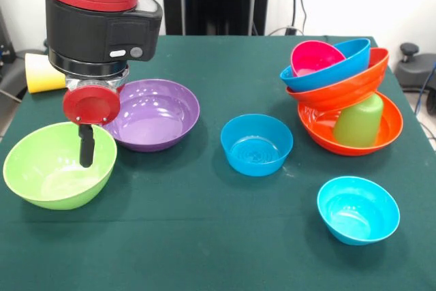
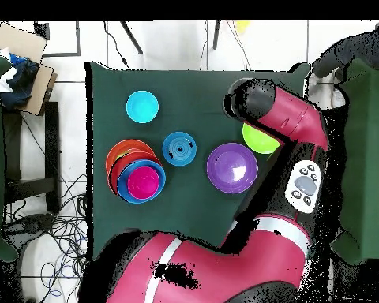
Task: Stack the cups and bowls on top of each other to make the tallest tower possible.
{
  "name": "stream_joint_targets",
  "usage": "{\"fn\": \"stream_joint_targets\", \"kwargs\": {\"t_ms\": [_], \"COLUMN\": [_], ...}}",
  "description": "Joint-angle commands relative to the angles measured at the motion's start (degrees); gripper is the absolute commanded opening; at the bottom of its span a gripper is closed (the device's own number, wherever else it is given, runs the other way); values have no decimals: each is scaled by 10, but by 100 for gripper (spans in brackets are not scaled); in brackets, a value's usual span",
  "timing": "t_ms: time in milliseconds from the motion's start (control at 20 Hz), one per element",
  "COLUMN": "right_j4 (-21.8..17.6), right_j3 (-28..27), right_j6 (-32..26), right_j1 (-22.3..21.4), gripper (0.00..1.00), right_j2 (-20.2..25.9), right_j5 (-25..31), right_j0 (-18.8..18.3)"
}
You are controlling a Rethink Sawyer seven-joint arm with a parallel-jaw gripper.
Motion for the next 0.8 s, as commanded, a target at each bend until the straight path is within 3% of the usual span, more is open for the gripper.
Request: {"fn": "stream_joint_targets", "kwargs": {"t_ms": [50, 800], "right_j4": [-46, -30], "right_j3": [41, -19], "right_j6": [7, 43], "right_j1": [15, 83], "gripper": [100, 100], "right_j2": [26, 9], "right_j5": [39, -17], "right_j0": [23, 26]}}
